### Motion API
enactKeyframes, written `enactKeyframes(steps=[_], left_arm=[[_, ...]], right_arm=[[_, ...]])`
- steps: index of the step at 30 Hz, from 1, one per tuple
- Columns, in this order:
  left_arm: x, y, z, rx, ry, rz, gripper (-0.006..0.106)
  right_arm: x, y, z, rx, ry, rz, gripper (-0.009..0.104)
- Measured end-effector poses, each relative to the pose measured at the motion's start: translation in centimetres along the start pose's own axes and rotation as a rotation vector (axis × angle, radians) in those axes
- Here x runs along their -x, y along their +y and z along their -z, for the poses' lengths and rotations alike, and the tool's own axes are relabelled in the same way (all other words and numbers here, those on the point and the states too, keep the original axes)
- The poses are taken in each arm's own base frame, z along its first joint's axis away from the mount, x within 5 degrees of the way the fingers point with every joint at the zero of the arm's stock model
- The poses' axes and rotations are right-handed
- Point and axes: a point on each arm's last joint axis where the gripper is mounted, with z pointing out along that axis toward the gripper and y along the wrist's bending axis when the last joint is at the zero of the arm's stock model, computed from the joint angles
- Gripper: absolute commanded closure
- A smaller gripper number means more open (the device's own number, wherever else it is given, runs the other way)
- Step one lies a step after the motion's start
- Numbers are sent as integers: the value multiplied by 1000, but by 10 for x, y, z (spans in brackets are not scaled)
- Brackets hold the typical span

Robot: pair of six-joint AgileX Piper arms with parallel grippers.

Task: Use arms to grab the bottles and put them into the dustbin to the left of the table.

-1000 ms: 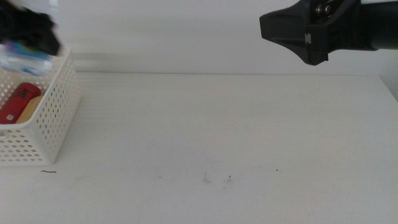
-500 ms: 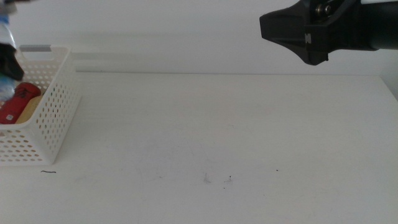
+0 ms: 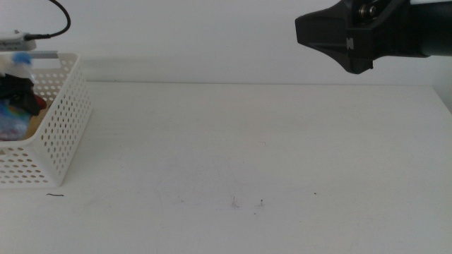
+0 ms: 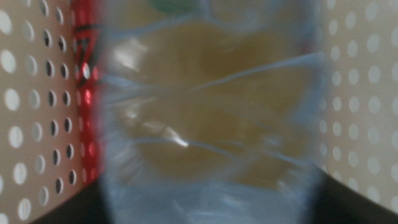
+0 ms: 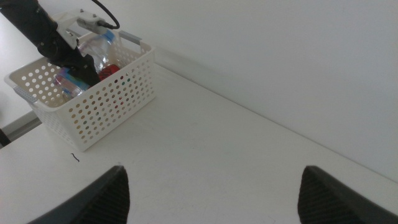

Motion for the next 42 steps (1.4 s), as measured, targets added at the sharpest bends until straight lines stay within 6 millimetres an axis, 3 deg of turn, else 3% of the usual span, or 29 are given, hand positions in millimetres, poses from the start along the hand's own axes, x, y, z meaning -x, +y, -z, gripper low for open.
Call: enactKeyframes(steps=[6,9,13,17,21,24,29,36,42], left_arm=[[2,-5,19,11,-23,18,7],[6,-23,44,27,-64,-9,7],[5,-68,92,72,-171,-59,7],[-22,-126,135,55,-311,-147,7],[-64,-167,175,16,-519,-152,7],[-96,-188,196,-28,-668,-171,7],[-134,-202,212,-74,-792,-186,7],[-201,-195,230,-21,-975,-148,7],[-227,-192,244,-10,-1065,-145,7]], right_arm=[[0,0,0,3,0,-4,11],[0,0,0,3,0,-4,11],[0,0,0,0,0,0,11],[0,0,0,3,0,-4,11],[0,0,0,3,0,-4,11],[0,0,0,3,0,-4,11],[0,0,0,0,0,0,11],[0,0,0,0,0,0,11],[0,0,0,0,0,0,11]])
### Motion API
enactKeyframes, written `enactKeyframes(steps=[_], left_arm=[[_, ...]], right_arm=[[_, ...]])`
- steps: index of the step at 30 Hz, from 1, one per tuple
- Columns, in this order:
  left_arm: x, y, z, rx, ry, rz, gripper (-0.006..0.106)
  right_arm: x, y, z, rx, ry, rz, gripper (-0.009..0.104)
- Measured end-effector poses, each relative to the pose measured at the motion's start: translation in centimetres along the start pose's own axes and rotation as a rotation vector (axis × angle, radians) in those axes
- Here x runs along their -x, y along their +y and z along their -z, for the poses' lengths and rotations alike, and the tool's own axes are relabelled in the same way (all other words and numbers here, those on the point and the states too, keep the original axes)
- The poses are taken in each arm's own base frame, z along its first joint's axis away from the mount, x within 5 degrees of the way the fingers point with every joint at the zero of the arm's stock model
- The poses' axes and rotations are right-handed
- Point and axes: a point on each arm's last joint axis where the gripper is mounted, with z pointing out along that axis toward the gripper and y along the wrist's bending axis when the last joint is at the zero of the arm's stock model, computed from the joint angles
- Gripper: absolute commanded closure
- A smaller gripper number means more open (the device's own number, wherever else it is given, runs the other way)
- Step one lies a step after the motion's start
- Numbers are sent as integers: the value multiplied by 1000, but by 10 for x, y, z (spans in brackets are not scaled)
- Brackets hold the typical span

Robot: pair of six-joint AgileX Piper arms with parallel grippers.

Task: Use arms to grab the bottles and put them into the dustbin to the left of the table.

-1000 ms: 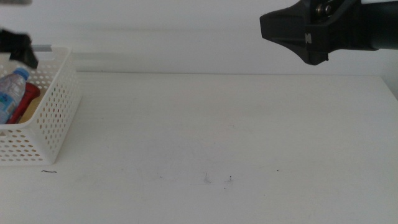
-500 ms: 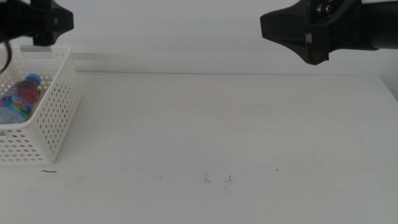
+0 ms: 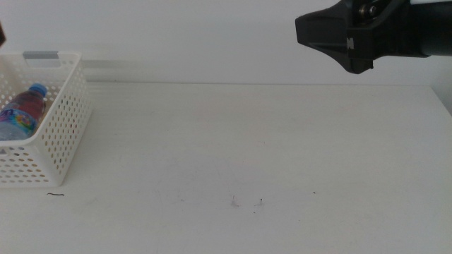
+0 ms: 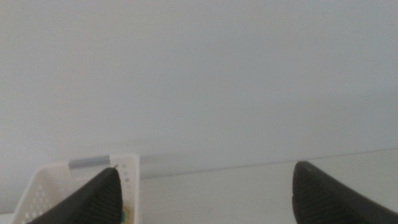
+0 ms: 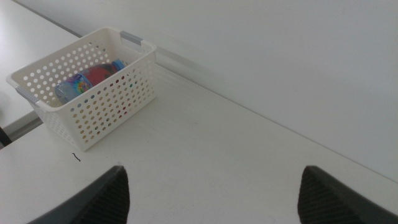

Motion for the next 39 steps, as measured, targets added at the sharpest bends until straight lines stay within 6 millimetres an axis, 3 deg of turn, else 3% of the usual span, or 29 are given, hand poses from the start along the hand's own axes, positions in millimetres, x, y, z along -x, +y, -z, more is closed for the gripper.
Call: enactKeyframes(steps=[14,19,23,29,35,39], left_arm=[[1,1,8,8,-31,-34,7],[0,0,7,6,-32,-36,7],[-14,1,13,7,-81,-36,7],[-77,1,24,8,-187,-37,7],[-160,2,33,7,-143,-29,7],[-191,3,35,29,-138,-22,7]], right_arm=[[0,0,0,3,0,-4,11],[-17,-2,-7,3,-67,-27,11],[-58,-23,-11,-67,-155,-140,11],[-148,-56,12,-290,-190,-171,11],[-218,-58,56,-469,-232,-170,11],[-248,-50,77,-559,-257,-137,11]])
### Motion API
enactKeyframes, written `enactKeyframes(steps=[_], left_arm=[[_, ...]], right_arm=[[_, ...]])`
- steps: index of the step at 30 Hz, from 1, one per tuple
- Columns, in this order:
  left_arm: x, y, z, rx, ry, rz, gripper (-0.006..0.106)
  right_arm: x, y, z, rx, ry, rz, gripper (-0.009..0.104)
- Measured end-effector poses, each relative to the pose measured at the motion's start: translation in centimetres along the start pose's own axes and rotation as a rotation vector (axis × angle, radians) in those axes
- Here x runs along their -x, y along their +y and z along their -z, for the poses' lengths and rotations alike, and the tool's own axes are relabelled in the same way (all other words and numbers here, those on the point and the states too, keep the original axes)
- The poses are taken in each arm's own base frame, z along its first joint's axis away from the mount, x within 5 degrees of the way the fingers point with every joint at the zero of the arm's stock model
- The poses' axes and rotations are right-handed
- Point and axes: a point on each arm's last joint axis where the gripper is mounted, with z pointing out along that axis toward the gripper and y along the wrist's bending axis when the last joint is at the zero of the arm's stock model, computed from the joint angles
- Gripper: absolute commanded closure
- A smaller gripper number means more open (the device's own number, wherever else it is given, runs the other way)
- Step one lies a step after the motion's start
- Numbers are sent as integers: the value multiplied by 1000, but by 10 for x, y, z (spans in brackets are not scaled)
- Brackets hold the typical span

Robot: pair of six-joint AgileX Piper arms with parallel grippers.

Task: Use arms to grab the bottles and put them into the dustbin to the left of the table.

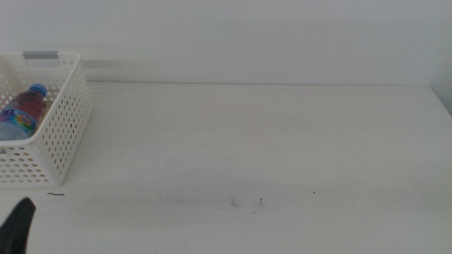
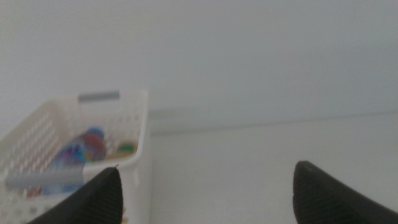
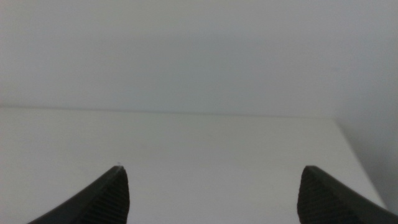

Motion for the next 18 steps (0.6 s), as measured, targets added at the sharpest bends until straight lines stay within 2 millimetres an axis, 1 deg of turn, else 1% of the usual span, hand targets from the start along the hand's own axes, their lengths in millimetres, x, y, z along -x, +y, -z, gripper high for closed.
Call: enactKeyframes(steps=[4,8,10,18], left_arm=[[-18,1,-2,22,41,21,7],[-21,1,-2,23,49,33,7],[-22,1,-2,24,53,34,7],[-22,1,-2,24,57,37,7]], right_arm=[[-21,-3,17,-39,-14,26,11],[-38,-3,24,-45,-35,29,11],[-41,-3,24,-45,-27,27,11],[-41,-3,24,-44,-26,23,11]])
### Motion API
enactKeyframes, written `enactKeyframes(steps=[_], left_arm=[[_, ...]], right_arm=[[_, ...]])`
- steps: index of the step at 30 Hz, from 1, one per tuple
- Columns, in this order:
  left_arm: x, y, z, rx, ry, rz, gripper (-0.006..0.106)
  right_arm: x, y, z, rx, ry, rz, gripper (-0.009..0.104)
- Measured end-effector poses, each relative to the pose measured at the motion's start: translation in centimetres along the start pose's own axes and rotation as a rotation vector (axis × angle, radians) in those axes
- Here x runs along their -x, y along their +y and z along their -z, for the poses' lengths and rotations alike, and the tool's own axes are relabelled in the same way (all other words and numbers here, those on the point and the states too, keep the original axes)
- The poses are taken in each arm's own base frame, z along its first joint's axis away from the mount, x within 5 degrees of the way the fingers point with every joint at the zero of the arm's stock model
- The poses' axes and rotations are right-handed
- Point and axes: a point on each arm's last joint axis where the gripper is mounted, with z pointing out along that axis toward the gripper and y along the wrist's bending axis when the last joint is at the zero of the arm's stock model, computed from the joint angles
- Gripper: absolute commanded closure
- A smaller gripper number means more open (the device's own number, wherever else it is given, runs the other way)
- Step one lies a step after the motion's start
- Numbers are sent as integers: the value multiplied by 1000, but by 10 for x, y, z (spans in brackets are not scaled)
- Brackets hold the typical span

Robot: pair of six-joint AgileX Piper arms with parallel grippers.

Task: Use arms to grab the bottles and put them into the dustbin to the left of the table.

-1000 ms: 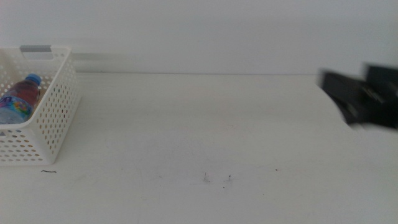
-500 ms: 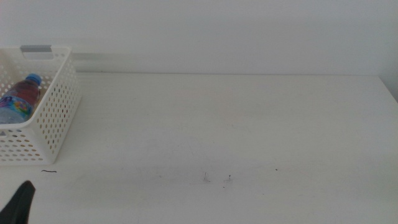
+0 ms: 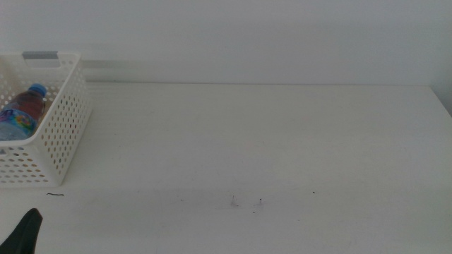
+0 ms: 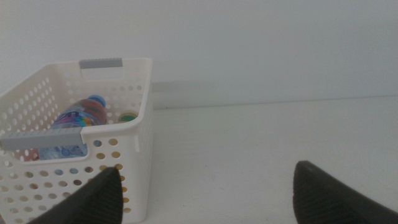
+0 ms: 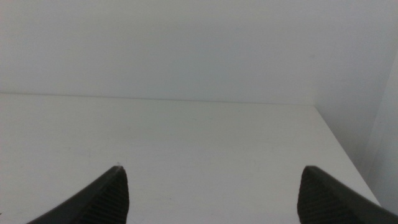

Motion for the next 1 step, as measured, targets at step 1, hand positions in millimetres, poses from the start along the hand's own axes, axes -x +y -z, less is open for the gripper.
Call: enactKeyframes(steps=[1], left_arm=[[0,0,0,0,2,0,7]], right_arm=[[0,0,0,0,0,0,11]])
